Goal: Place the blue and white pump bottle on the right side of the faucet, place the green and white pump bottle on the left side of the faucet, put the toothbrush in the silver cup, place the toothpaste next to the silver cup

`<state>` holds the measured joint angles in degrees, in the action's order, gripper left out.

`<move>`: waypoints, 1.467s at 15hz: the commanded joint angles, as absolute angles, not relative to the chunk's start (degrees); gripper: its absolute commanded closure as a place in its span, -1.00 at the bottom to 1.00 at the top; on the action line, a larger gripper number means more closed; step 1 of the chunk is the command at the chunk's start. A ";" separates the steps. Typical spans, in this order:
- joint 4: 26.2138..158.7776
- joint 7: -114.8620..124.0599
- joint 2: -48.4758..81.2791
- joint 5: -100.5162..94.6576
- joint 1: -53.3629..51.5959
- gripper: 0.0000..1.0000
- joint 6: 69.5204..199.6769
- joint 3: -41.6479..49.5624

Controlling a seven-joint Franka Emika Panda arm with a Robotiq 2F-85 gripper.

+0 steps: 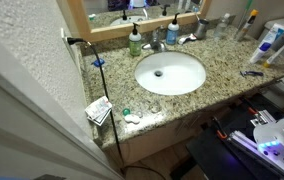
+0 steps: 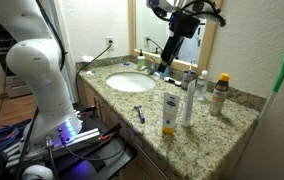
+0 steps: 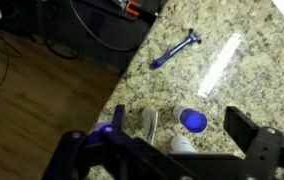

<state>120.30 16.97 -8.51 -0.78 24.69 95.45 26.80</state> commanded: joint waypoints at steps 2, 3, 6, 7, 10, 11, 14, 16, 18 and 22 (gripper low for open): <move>128.44 18.45 -9.68 -4.30 26.43 -1.00 107.89 26.45; 129.27 17.67 -9.02 -4.03 26.38 -1.00 108.82 26.51; 131.79 19.63 -7.02 -3.09 26.30 -1.00 114.07 26.34; 131.99 19.36 -6.74 -1.97 26.27 -1.00 114.47 26.55; 131.17 19.26 -6.65 -2.77 26.13 -1.00 112.93 26.28; 131.04 22.08 -5.50 -3.32 26.10 -1.00 114.65 25.96; 130.66 25.56 -3.92 -4.04 26.36 -1.00 116.62 26.05; 130.63 27.97 -3.10 -4.85 26.46 -1.00 117.89 26.16; 130.88 30.11 -2.70 -6.33 26.45 -1.00 119.12 26.19; 131.36 31.43 -3.03 -8.39 26.36 -0.17 119.81 26.30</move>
